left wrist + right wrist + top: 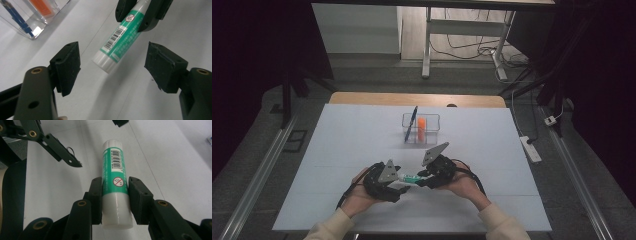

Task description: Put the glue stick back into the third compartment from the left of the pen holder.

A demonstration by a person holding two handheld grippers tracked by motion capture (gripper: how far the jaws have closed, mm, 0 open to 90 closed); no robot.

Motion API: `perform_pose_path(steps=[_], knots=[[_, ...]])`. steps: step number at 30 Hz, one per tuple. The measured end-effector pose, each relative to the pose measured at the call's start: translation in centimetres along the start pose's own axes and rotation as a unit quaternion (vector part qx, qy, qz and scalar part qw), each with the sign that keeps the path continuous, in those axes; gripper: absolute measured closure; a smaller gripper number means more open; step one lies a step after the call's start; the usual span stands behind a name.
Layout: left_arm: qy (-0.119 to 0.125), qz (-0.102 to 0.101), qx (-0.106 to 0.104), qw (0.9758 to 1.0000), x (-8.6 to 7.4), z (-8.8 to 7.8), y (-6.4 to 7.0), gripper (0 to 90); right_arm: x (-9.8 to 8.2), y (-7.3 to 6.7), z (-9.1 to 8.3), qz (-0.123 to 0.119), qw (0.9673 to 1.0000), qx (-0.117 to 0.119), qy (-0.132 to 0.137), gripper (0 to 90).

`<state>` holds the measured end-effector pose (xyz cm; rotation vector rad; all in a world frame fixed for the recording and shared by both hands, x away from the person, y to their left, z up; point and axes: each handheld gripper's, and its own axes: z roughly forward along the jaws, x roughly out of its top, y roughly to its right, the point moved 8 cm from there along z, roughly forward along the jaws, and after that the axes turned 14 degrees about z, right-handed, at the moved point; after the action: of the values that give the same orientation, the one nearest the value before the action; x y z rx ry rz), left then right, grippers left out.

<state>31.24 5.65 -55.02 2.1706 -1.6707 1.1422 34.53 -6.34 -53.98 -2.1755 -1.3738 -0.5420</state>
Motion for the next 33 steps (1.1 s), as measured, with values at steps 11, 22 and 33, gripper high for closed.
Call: perform_pose_path(steps=[11, 22, 33], knots=[[-0.020, 0.038, -0.006, 0.9991, 0.4, 1.1, 0.5, 33.4, 0.2, -0.6, 0.1, 0.000, 0.9999, 0.015, 0.004, 64.5], [-0.037, 0.082, -0.003, 0.9960, 0.5, 1.5, 0.9, 53.8, 0.6, -1.1, -0.2, 0.005, 0.9994, 0.030, 0.013, 64.3], [-0.030, 0.098, -0.012, 0.9946, 0.7, 1.2, 1.0, 65.6, 1.6, -0.9, -1.1, 0.027, 0.9962, 0.031, 0.077, 52.0]])
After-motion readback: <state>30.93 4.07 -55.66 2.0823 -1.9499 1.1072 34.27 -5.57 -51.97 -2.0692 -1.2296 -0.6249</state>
